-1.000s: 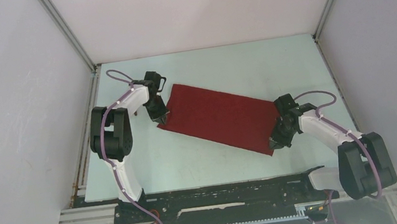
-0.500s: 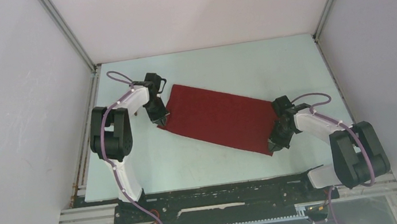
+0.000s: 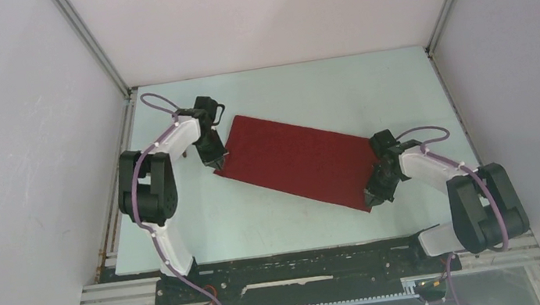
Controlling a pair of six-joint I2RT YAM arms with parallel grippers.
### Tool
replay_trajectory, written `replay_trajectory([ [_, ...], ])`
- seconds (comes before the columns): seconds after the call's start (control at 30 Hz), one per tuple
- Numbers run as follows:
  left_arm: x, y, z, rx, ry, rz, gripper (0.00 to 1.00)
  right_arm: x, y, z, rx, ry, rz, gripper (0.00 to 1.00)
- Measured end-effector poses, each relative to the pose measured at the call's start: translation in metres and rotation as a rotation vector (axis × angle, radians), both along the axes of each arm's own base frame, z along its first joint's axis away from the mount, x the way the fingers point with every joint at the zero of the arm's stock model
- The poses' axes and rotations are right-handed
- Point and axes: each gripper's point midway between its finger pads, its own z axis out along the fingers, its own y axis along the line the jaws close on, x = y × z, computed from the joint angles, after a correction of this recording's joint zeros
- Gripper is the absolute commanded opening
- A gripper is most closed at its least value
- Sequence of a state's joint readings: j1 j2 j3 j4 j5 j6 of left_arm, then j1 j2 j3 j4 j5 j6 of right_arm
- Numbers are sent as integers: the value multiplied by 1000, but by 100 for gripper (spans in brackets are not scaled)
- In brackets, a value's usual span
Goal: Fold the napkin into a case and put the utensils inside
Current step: Fold and flatten the napkin at the center of the board, then smooth out the rectangle-folded napkin at the center of the board.
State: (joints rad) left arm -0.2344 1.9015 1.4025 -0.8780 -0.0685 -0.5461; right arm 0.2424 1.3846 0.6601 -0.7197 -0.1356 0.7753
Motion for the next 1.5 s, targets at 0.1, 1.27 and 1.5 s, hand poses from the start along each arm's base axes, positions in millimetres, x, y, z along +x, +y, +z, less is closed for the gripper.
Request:
replay_trajectory([
  [0.1, -1, 1, 0, 8, 1, -1, 0, 0, 0, 0, -1, 4, 1, 0],
  [1.27, 6, 9, 14, 39, -55, -110, 43, 17, 5, 40, 22, -137, 169, 81],
  [1.5, 19, 9, 3, 62, -31, -133, 42, 18, 1, 38, 3, -137, 174, 81],
])
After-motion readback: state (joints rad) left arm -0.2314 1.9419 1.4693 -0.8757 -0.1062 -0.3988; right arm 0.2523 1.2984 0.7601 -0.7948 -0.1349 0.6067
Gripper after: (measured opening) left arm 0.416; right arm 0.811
